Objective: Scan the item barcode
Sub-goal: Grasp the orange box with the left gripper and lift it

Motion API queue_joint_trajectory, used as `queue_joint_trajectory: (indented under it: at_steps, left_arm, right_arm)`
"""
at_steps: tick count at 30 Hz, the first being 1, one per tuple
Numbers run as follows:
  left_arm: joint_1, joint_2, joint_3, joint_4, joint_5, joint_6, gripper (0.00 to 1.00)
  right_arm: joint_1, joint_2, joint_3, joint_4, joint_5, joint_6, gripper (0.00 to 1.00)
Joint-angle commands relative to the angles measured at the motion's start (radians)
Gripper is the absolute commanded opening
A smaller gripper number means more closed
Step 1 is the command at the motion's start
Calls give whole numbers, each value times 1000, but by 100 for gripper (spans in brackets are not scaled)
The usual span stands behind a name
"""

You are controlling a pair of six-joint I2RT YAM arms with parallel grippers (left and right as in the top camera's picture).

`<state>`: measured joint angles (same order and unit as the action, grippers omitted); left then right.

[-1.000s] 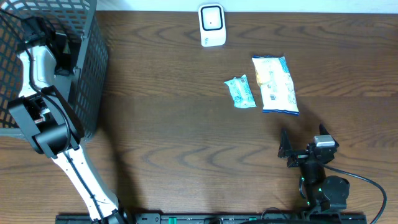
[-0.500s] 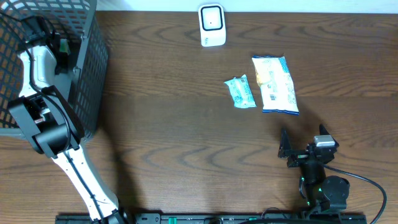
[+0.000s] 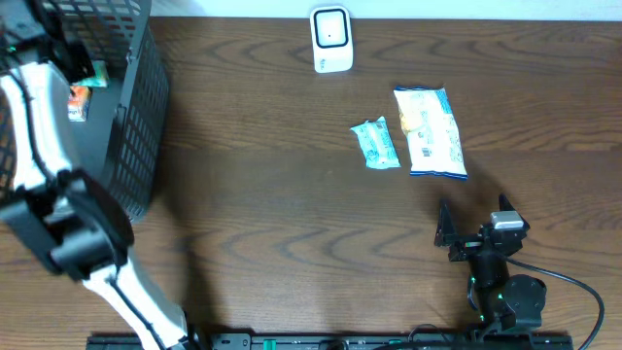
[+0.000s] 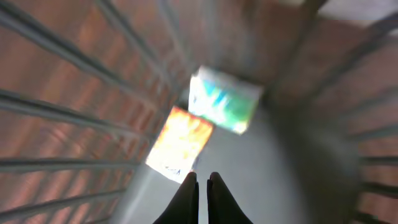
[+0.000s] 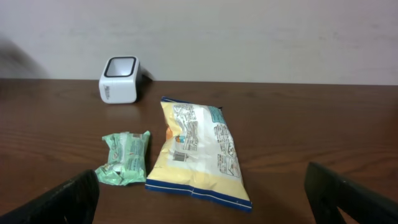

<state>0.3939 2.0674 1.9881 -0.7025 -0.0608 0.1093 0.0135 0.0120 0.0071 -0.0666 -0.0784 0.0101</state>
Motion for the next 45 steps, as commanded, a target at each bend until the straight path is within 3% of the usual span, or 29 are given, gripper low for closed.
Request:
queue_joint_trajectory:
  at_steps: [1,6,7,8,10,14,19,24,28,45]
  left_arm:
    - [-1,-100,10,-24,77,-34,7]
    - [0,-161,9,-58,76,-16,8]
    - [0,-159,9,-67,76,-4,17]
    - [0,-150,9,-77,76,11,35]
    - [2,-129,9,-96,76,48,55]
    - [6,-63,9,-100,62,109,82]
    - [30,24,9,-78,-36,115,85]
    - [62,111,9,-62,-33,125,84]
    - [68,168,9,-55,34,217,84]
    - [65,284,9,40,24,312,84]
  right_arm:
    - [7,-5,-1,-4,-3,-11,99]
    - [7,-5,-1,-4,-3,-11,99]
    - [7,-5,-1,-5,-3,-11,99]
    - [7,-5,-1,-5,-3,-11,99]
    - [7,-5,-1,-5,-3,-11,99]
    - [7,-5,-1,-5,-3,-11,99]
    - [7,-5,-1,-5,-3,-11,99]
    - [7,-5,-1,-5,-3,-11,99]
    - [7,-5,-1,-5,-3,-11,99]
    - [7,-5,-1,-5,-3,-11,99]
